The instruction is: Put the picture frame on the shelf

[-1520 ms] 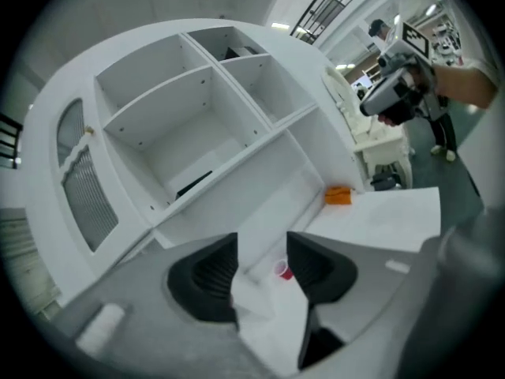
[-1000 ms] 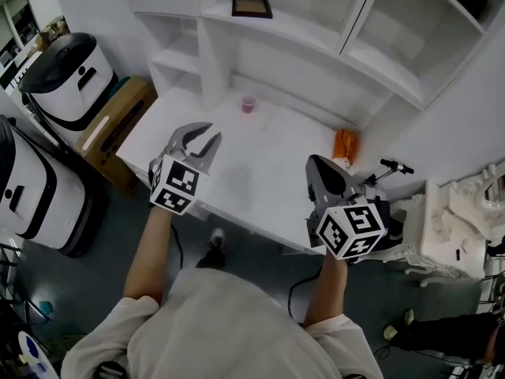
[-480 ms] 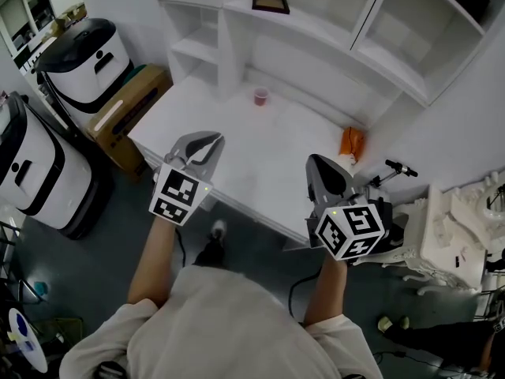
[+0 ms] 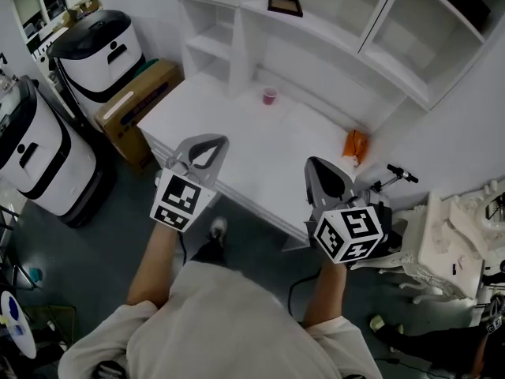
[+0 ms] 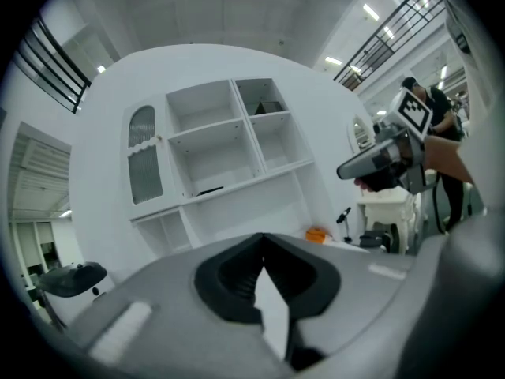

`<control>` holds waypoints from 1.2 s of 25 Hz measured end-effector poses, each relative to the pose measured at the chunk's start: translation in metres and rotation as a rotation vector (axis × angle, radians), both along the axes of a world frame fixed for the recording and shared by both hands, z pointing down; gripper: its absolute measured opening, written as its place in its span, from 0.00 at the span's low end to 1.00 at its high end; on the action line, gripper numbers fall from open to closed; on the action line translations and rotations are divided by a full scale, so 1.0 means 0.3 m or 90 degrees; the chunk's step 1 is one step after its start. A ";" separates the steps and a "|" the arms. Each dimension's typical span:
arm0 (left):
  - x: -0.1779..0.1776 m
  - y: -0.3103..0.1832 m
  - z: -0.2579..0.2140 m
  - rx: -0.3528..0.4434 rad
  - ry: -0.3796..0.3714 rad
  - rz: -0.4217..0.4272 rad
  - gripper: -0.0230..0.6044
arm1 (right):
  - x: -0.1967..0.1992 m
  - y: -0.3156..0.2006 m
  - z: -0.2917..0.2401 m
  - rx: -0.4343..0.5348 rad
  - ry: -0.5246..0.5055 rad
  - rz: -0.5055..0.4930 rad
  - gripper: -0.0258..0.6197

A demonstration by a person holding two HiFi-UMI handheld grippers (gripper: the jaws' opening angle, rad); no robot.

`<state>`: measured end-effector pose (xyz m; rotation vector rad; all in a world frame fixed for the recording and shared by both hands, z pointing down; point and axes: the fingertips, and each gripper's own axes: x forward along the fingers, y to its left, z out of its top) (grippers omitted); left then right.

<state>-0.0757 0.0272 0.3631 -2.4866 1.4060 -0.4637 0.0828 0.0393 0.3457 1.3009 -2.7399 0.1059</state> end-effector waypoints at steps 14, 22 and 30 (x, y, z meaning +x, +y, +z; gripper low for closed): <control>0.015 0.174 -0.110 0.052 0.019 0.006 0.04 | 0.016 0.165 -0.079 0.068 0.043 0.006 0.05; 0.046 0.233 -0.159 0.074 0.024 0.026 0.04 | 0.019 0.234 -0.124 0.095 0.051 0.012 0.05; 0.075 0.262 -0.166 0.083 0.030 0.036 0.04 | 0.022 0.269 -0.121 0.101 0.051 0.010 0.05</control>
